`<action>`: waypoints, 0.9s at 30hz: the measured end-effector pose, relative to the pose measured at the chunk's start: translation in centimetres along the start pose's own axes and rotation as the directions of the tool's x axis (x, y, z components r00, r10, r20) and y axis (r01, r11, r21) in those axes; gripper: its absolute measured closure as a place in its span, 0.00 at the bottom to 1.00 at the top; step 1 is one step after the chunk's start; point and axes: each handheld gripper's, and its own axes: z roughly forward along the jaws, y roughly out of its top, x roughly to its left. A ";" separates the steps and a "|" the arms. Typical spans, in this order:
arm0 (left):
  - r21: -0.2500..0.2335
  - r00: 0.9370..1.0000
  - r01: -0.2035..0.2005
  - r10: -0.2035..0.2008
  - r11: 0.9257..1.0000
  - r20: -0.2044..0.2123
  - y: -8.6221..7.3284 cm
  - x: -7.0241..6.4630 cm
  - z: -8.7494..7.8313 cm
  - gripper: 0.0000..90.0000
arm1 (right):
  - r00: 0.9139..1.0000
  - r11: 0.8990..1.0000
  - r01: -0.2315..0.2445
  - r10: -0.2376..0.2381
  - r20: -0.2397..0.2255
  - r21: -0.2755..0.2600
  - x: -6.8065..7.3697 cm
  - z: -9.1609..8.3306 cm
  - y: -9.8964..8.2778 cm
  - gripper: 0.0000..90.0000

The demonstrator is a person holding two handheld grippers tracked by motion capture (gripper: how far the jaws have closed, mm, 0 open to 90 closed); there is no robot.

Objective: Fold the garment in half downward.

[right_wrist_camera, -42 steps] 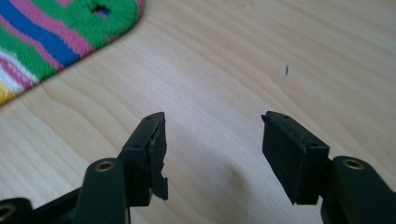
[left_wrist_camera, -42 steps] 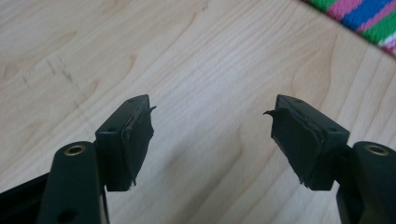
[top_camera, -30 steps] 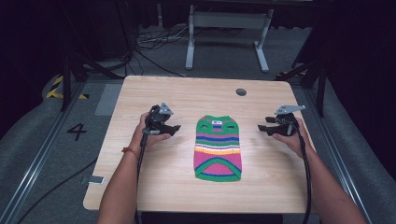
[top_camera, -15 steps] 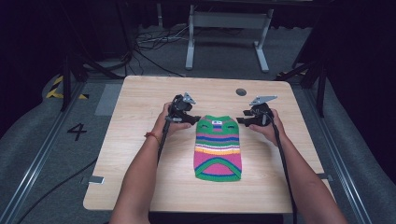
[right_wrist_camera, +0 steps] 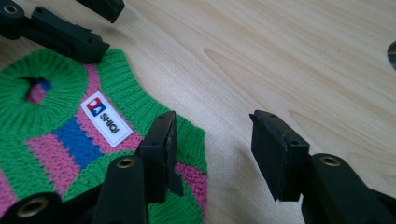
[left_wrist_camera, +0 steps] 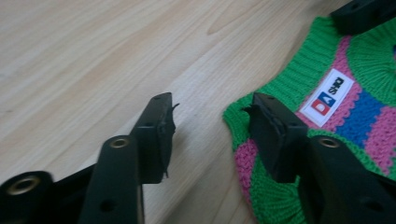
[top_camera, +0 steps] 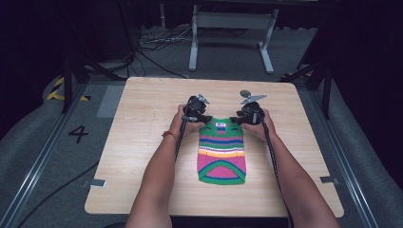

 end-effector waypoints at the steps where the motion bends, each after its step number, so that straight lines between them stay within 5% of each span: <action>1: -0.002 1.000 0.007 -0.007 1.000 0.013 0.0 0.0 0.1 0.60 | 1.000 1.000 -0.007 0.007 0.000 0.002 0.0 0.2 0.0 0.58; 4: 0.003 0.998 0.020 -0.020 1.000 0.059 -0.1 -0.1 0.3 0.65 | 1.000 1.000 -0.030 0.030 -0.008 0.001 0.0 0.5 0.0 0.61; 10: 0.012 0.997 0.033 -0.034 0.999 0.067 -0.1 -0.2 0.2 0.64 | 0.999 0.999 -0.036 0.036 -0.031 0.013 0.0 0.6 0.0 0.71; 13: 0.016 0.993 0.024 -0.026 1.000 0.111 -0.1 -0.3 0.1 0.80 | 0.998 0.999 -0.026 0.028 -0.062 0.028 0.3 0.6 0.2 0.86; 18: 0.021 0.997 -0.018 0.017 1.000 0.073 0.1 -0.8 -0.1 0.93 | 0.999 0.999 -0.002 0.004 -0.053 0.035 0.7 0.6 0.4 0.95; 27: -0.046 0.999 -0.018 0.020 0.999 0.042 0.7 -1.2 -1.1 0.95 | 0.998 1.000 0.007 -0.007 -0.067 -0.006 0.6 -0.5 0.9 0.96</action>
